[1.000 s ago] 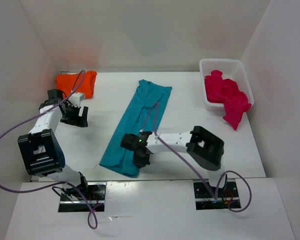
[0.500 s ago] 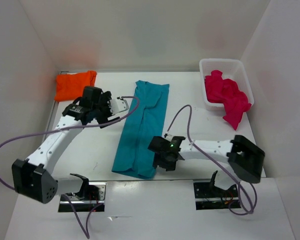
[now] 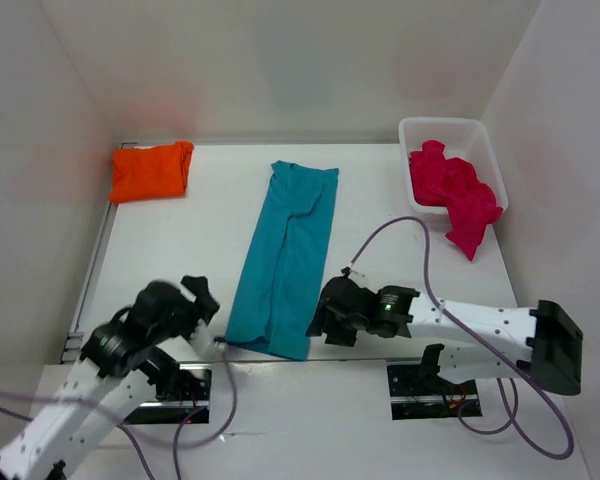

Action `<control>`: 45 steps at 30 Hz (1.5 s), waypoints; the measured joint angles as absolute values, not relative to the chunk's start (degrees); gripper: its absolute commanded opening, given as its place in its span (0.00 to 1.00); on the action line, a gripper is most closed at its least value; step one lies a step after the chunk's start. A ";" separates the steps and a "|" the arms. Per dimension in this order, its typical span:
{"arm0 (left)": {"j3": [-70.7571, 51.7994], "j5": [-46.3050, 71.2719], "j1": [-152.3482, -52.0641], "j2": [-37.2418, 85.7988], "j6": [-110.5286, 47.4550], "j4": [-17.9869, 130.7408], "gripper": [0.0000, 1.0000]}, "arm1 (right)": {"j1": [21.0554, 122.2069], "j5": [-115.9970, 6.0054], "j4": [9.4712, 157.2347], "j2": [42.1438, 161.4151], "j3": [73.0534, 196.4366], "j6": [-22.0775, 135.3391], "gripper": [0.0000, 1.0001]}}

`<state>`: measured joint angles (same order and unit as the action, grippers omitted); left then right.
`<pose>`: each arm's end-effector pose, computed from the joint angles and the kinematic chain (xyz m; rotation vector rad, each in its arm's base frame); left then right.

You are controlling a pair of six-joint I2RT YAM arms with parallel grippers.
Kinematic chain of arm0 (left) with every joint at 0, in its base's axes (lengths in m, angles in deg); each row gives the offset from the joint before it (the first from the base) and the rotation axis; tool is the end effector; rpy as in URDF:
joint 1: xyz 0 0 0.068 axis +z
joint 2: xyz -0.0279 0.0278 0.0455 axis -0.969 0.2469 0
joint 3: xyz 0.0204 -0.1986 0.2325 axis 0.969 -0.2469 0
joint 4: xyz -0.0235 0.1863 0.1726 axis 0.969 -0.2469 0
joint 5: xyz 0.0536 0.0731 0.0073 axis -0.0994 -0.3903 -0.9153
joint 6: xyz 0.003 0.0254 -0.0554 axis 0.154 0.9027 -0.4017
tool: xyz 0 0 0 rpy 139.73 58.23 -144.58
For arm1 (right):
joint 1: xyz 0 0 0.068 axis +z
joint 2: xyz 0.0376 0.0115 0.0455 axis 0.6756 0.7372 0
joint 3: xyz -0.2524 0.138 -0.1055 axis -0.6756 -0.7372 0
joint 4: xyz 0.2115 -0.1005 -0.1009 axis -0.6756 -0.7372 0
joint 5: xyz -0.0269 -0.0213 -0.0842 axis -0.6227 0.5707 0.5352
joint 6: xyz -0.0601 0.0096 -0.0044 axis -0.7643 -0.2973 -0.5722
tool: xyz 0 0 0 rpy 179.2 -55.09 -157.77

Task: Fold and stack the t-shirts
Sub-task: Rotate the tshirt 90 degrees, then grab the bottom of the folded rectangular tshirt with both arms

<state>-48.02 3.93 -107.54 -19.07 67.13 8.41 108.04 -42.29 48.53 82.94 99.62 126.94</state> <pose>0.0758 -0.0468 0.2549 2.0615 1.2192 0.4735 0.0819 0.1704 0.2449 0.3171 2.7654 0.7379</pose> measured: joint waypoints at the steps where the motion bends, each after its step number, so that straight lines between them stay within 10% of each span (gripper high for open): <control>1: -50.91 4.15 -107.89 -27.71 70.96 6.75 0.78 | 108.48 -42.49 49.51 84.71 99.62 127.48 0.59; 5: -55.26 6.72 -110.43 -44.93 83.59 1.87 0.80 | 109.66 -43.39 52.22 95.11 100.74 128.32 0.59; 21: -62.56 8.63 -122.93 -22.18 92.57 6.22 0.85 | 110.01 -46.49 56.73 98.80 101.00 128.62 0.61; 45: -63.95 16.15 -123.39 -14.94 93.80 17.85 0.50 | 109.99 -51.93 60.31 106.19 101.11 127.94 0.61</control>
<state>-63.95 16.15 -123.39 -14.94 93.80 17.85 109.99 -51.93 60.31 106.19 101.11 127.94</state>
